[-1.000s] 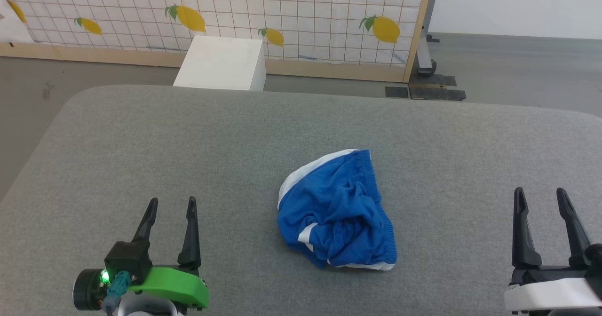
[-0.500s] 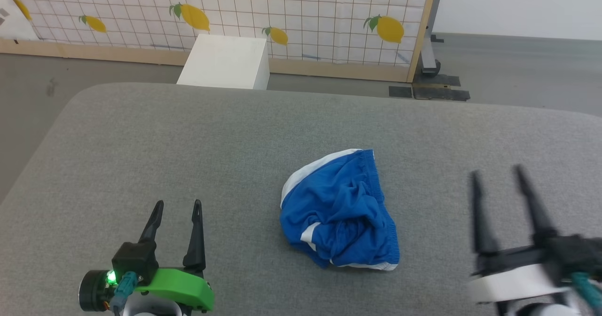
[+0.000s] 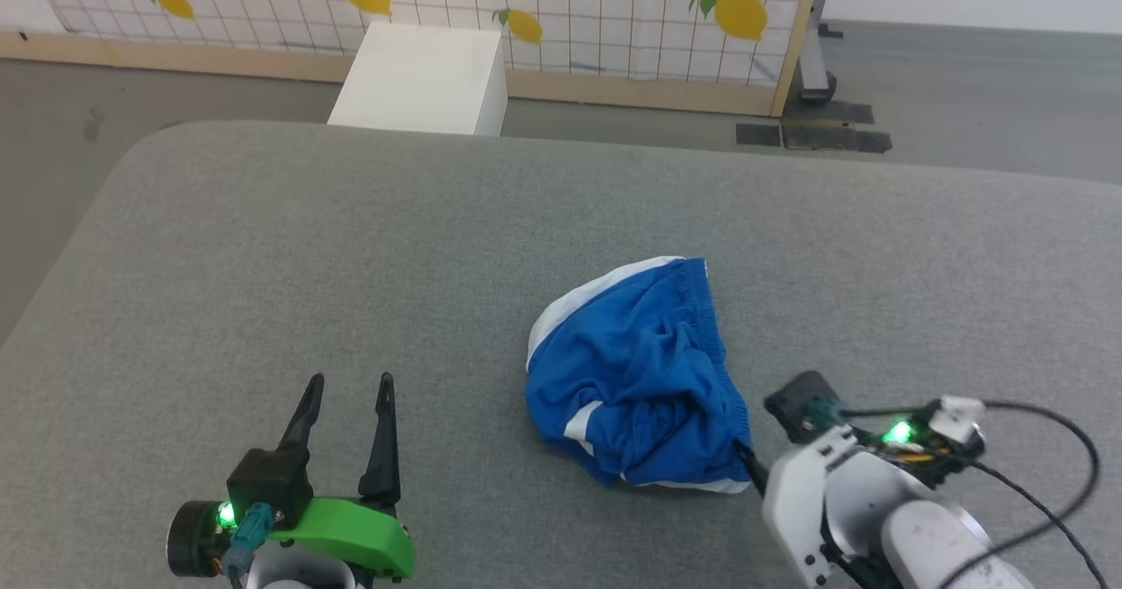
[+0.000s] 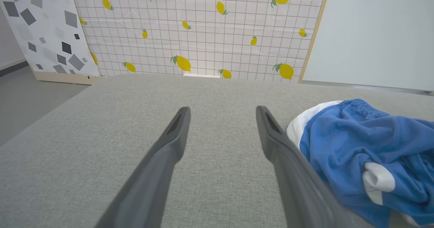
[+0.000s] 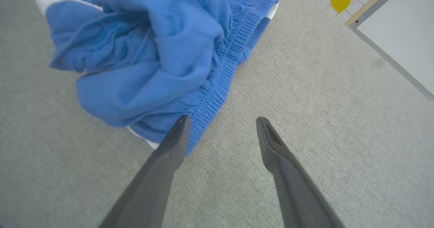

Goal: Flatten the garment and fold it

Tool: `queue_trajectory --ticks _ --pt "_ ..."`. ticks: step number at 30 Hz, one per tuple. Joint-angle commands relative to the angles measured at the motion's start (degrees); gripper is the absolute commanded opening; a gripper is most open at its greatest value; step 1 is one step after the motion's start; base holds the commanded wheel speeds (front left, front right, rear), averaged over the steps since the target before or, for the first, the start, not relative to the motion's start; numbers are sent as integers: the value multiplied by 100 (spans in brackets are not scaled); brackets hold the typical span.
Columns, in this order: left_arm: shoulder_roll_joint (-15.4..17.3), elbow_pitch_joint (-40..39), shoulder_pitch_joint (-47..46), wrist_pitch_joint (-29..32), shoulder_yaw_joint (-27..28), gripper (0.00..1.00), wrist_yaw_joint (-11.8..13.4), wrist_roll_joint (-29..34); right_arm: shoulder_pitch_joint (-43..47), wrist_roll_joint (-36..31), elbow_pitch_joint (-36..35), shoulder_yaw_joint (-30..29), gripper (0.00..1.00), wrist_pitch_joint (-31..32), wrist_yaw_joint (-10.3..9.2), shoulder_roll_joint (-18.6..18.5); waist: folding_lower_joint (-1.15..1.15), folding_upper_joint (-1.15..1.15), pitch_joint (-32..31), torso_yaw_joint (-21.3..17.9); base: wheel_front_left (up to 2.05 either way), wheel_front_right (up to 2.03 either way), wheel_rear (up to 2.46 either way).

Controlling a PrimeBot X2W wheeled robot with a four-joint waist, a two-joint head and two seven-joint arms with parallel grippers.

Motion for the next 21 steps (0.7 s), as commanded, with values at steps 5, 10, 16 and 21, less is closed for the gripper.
queue_trajectory --ticks 5,10,16,21 --pt "-24 47 -165 -21 -63 100 82 -114 -655 1020 106 880 100 985 19 -241 0 0 190 154 0 0 0" --pt "-25 78 -241 -21 -114 100 127 -199 -1121 1439 473 1575 100 1560 19 -653 0 0 332 271 0 0 0" --pt "-25 109 -297 -21 -131 100 166 -258 -1440 1666 1099 2403 100 1674 19 -764 0 0 450 343 0 0 0" --pt "-25 129 -340 -21 -149 100 198 -286 -1592 1880 1451 2953 7 1387 19 -689 0 0 491 356 0 0 0"
